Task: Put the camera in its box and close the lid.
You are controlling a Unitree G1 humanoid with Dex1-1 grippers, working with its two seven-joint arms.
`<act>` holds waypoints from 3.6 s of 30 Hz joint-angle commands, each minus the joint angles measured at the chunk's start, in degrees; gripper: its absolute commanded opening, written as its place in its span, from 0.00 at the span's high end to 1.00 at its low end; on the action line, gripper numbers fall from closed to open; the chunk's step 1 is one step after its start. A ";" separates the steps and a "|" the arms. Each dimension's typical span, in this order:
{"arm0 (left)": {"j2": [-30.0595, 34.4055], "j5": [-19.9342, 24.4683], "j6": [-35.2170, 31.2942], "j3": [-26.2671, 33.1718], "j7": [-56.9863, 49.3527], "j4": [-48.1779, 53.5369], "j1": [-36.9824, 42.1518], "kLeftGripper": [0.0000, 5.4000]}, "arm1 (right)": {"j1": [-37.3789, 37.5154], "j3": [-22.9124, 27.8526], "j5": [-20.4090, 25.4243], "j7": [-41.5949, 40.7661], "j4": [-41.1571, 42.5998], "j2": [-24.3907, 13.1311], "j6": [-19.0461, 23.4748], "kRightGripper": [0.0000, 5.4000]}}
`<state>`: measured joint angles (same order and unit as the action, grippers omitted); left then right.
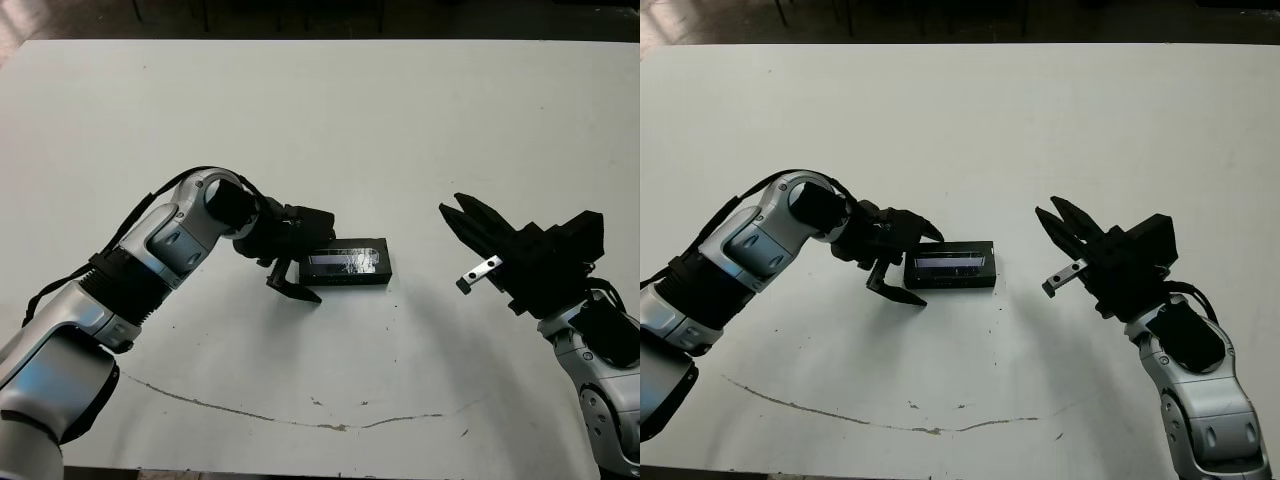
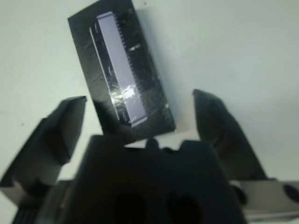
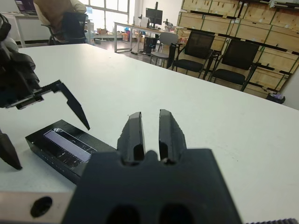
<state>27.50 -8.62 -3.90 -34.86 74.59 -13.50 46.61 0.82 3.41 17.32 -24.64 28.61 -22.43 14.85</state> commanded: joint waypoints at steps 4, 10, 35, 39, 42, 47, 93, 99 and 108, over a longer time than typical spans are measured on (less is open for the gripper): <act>6.25 -5.32 2.97 -2.83 0.58 -5.12 -5.71 0.00 | 0.11 -0.34 0.00 -0.27 -0.52 -0.12 0.84 1.00; 11.72 -8.28 5.60 -1.80 -2.54 -5.87 -6.79 0.00 | -0.05 -0.44 0.01 -0.05 -0.35 -0.17 1.49 1.00; -16.89 10.23 -18.52 31.92 -53.23 30.83 -32.44 0.78 | -0.21 -0.53 -0.56 0.64 -0.70 0.81 -0.05 1.00; -17.09 12.87 -25.90 28.39 -52.30 38.33 -33.94 0.95 | -0.37 -0.59 -0.88 1.18 -0.39 0.91 0.87 1.00; -18.29 15.20 -30.23 26.93 -53.17 41.62 -34.65 0.99 | -0.36 -0.62 -1.38 1.73 -0.28 1.05 0.73 1.00; -20.98 18.46 -40.14 24.70 -56.27 43.47 -34.50 0.99 | -0.29 -0.70 -1.49 2.13 -0.07 1.44 0.43 1.00; -17.29 28.96 -51.37 33.61 -57.14 49.72 -36.76 0.99 | 0.10 -0.04 -0.33 2.87 0.97 2.61 -0.40 1.00; -18.37 29.16 -38.90 43.08 -60.24 50.01 -38.11 0.99 | -0.05 -0.41 -0.79 4.20 0.96 4.02 -0.77 1.00; -20.75 13.45 2.74 42.04 -66.11 33.12 -40.77 0.99 | -1.15 -2.64 -7.70 15.23 -0.01 11.62 -0.79 1.00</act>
<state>7.47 6.25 -3.75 7.18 9.58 22.59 6.66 -0.45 1.20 10.98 -11.26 29.16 -11.77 12.46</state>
